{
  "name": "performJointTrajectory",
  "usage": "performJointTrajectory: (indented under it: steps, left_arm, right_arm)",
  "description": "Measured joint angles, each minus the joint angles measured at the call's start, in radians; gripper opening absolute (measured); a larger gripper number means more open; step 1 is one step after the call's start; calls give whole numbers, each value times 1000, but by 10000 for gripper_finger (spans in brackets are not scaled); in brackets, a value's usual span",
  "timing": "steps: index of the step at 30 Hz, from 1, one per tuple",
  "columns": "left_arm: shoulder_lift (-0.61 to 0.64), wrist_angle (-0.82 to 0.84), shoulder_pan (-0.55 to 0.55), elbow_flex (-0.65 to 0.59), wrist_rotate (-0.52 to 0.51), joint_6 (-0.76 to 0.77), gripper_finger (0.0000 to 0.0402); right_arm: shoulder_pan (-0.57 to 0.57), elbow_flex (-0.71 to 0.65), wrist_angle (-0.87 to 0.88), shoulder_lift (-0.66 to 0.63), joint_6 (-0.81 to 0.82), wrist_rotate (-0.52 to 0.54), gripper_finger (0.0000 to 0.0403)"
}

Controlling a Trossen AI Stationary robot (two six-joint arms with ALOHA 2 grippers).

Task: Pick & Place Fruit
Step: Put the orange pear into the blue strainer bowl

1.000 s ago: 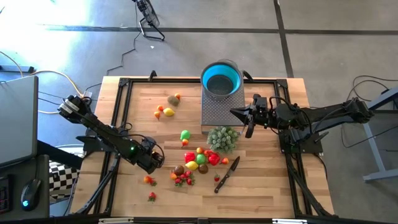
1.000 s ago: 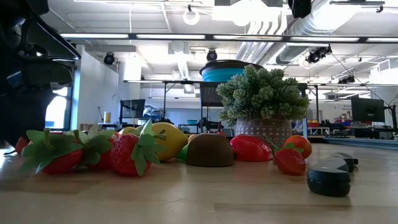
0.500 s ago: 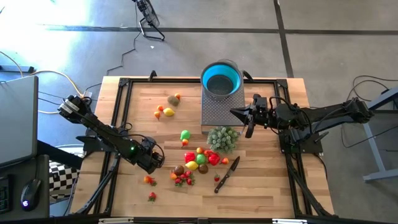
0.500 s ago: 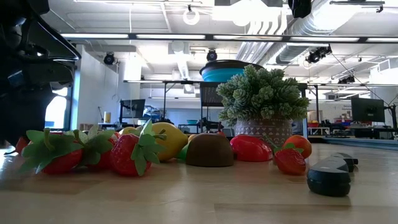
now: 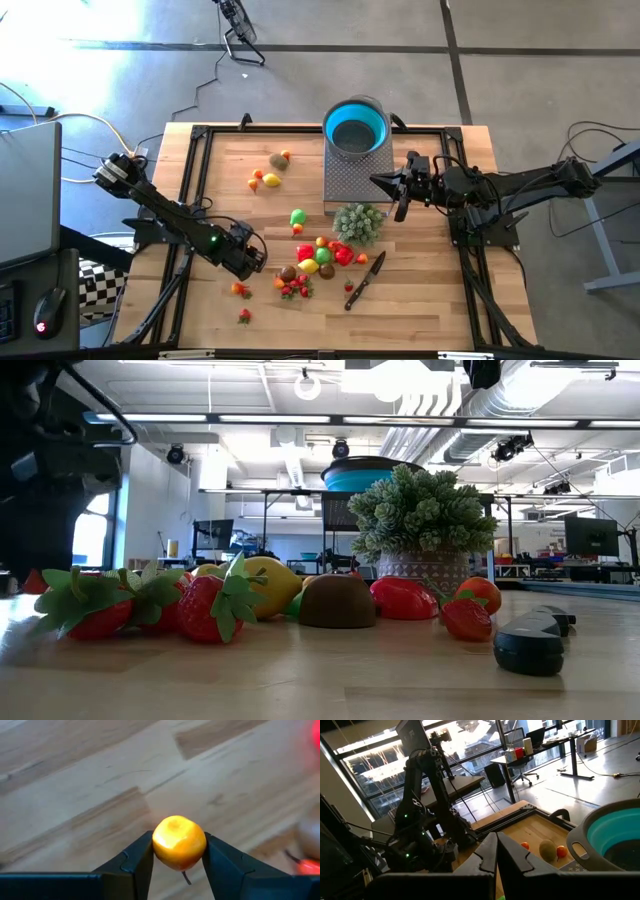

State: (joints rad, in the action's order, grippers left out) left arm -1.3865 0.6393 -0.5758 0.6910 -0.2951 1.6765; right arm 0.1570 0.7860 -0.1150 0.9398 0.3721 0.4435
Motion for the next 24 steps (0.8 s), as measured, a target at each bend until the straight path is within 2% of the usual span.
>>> performJointTrajectory:
  steps: [11,24]
  left_arm:
    - [37,166,0,137,-35,-55,149]
    - [124,215,0,295,-247,-203,149]
  right_arm:
    - [0,0,0,0,0,0,2]
    - [0,0,6,0,-1,0,2]
